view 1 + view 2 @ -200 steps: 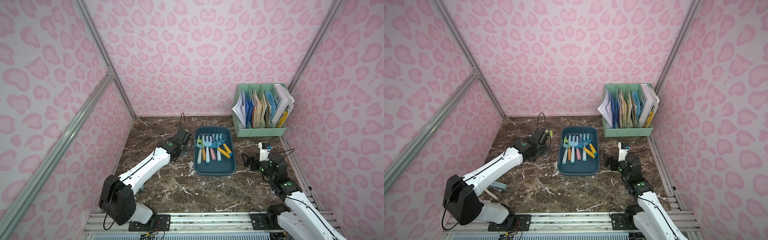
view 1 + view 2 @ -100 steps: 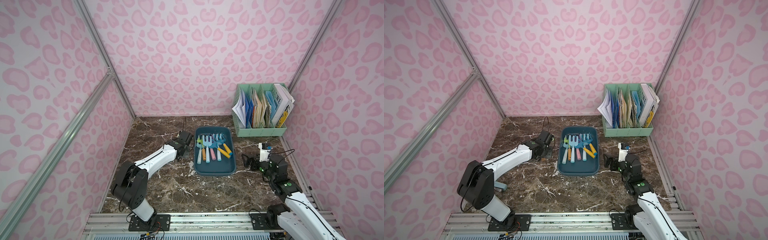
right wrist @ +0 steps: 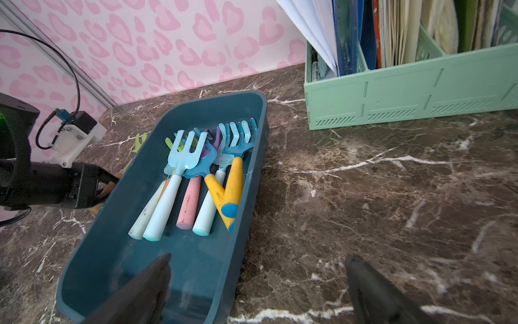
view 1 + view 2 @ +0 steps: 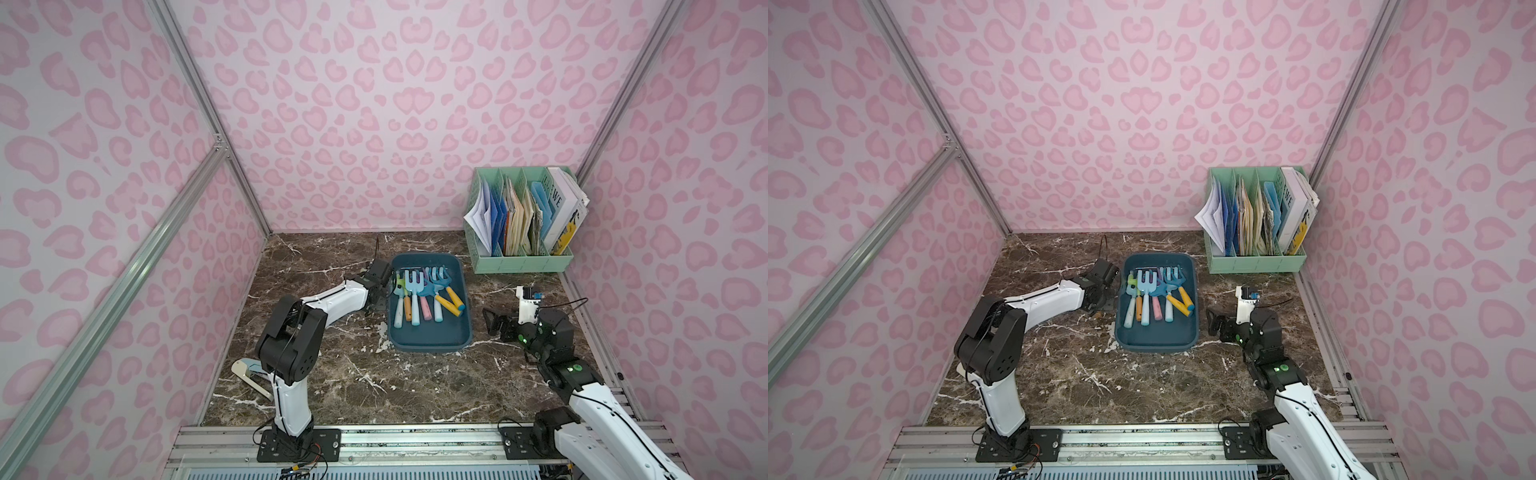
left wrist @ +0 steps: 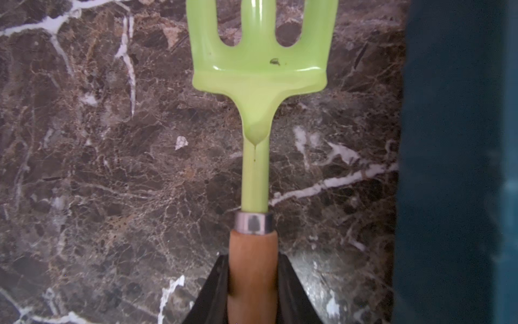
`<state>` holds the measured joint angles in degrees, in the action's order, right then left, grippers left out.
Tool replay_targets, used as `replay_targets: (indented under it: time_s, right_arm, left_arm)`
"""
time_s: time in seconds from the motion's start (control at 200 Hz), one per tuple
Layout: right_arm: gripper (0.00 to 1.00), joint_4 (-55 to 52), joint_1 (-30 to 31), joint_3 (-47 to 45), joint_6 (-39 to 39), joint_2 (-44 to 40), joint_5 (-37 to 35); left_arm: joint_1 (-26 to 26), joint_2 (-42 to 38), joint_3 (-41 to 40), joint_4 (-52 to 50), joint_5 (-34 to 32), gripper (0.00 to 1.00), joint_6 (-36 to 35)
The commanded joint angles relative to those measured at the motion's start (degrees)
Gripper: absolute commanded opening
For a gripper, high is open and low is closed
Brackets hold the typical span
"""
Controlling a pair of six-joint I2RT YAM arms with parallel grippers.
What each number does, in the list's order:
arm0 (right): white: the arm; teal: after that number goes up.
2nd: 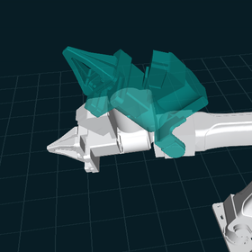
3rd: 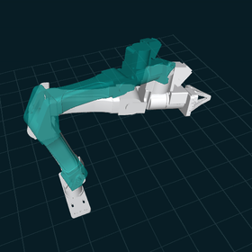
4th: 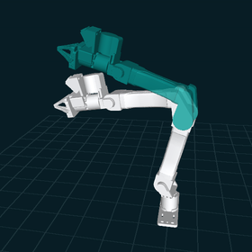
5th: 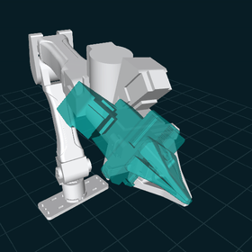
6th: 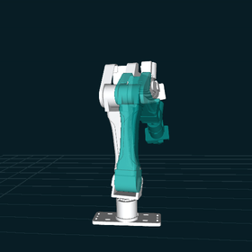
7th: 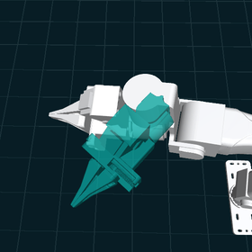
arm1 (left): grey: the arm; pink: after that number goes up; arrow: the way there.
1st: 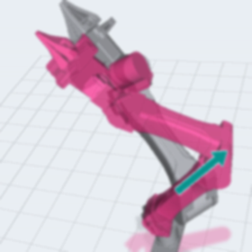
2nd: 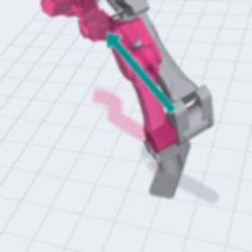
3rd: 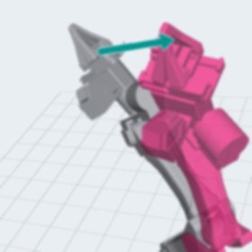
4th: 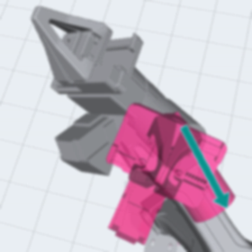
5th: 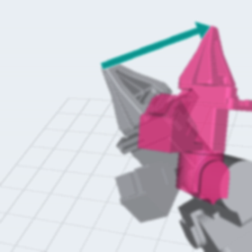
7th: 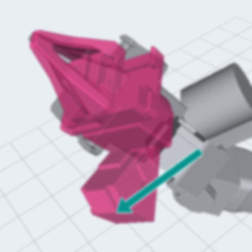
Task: Take the hand rake out of the storage box
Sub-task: Place the rake at the center of the board.
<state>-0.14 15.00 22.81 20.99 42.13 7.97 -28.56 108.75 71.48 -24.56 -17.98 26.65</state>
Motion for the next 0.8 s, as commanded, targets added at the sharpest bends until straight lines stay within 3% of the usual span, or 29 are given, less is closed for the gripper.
replay_targets:
  time_s: [0.0,0.48,0.795]
  right_arm:
    - [0.99,-0.1,0.1,0.4,0.2,0.2,0.2]
    - [0.99,0.6,0.0,0.7,-0.1,1.7,0.6]
    - [0.99,0.4,0.1,1.0,-0.3,2.3,0.3]
  left_arm:
    - [0.5,1.0,0.0,1.9,1.1,0.23,-0.2]
    - [1.0,3.5,0.1,1.9,3.9,0.30,-2.0]
    - [1.0,1.4,0.4,-0.9,4.5,0.55,-3.9]
